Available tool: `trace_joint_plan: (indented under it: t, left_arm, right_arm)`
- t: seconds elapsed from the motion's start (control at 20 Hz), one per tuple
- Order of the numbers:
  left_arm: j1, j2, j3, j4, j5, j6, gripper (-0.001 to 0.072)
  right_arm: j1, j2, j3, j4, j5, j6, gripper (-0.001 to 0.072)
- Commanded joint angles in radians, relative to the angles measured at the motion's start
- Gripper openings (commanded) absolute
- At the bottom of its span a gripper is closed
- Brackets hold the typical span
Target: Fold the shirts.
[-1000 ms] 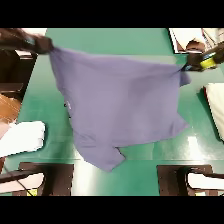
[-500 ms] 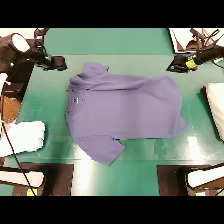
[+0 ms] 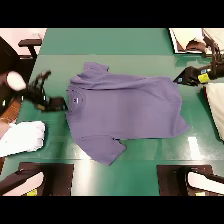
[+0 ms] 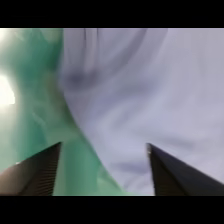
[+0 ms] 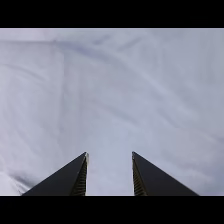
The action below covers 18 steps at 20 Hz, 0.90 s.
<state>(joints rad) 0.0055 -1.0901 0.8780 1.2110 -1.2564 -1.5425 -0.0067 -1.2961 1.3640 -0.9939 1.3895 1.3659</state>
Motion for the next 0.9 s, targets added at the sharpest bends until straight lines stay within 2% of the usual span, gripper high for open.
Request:
trace_joint_plan:
  t: [0.0,0.2,0.4,0.55,0.6,0.65,0.75,0.8,0.85]
  left_arm:
    - [0.001,0.211,-0.299,-0.122,0.019,-0.05,0.0648]
    - [-0.014,0.272,-0.441,-0.254,0.059,-0.046,0.0648]
    - [-0.156,0.272,-0.509,-0.278,0.212,-0.084,0.0647]
    - [-0.187,0.27,-0.519,-0.274,0.285,-0.111,0.0646]
    - [-0.187,0.27,-0.519,-0.274,0.305,-0.112,0.059]
    - [-0.187,0.27,-0.519,-0.275,0.32,-0.111,0.0473]
    - [-0.187,0.27,-0.519,-0.276,0.33,-0.111,0.0462]
    - [-0.187,0.27,-0.519,-0.276,0.33,-0.111,0.0387]
    - [-0.188,0.27,-0.518,-0.276,0.332,-0.107,0.0146]
  right_arm:
    - [-0.003,0.107,-0.129,0.007,-0.072,-0.006,0.0326]
    - [-0.003,0.147,-0.152,0.008,-0.081,-0.006,0.0326]
    - [-0.003,0.172,-0.152,0.008,-0.079,-0.006,0.0326]
    - [-0.003,0.187,-0.152,0.008,-0.079,-0.006,0.0326]
    - [-0.003,0.192,-0.152,0.007,-0.079,-0.006,0.0326]
    - [-0.003,0.195,-0.152,0.008,-0.078,-0.006,0.0327]
    - [-0.003,0.2,-0.152,0.007,-0.071,-0.006,0.0326]
    - [-0.003,0.202,-0.152,0.006,-0.069,-0.006,0.0326]
    - [-0.003,0.202,-0.152,0.004,-0.069,-0.006,0.0327]
